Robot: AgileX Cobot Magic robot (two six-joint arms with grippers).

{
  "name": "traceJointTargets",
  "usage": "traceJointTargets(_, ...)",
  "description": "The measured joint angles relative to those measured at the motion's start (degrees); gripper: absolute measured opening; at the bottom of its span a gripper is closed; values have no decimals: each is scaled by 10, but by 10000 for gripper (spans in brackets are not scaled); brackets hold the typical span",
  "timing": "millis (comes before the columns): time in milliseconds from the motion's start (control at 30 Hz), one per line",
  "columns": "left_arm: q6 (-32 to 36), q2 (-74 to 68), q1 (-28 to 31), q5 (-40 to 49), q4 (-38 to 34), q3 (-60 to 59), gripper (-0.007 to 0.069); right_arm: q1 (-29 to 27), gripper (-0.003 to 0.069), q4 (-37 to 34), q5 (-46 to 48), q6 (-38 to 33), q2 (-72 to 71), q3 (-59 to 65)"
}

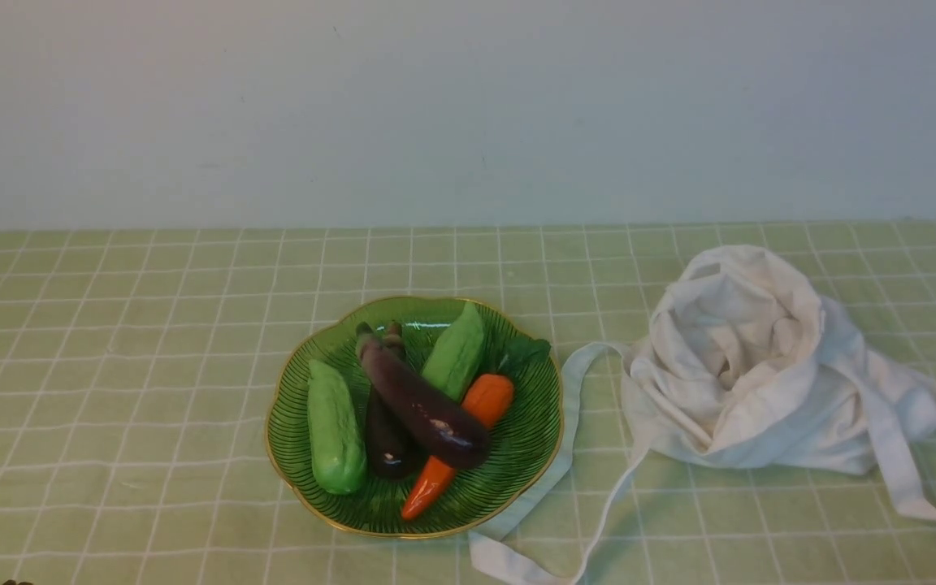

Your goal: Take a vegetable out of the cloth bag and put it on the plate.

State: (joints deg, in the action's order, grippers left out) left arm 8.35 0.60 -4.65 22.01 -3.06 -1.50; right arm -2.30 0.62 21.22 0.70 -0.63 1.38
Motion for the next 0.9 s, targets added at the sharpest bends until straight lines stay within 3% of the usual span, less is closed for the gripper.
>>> traceJointTargets(900, 0, 0, 0, 0, 0, 0, -5, 0, -15, 0, 0, 7, 0, 0)
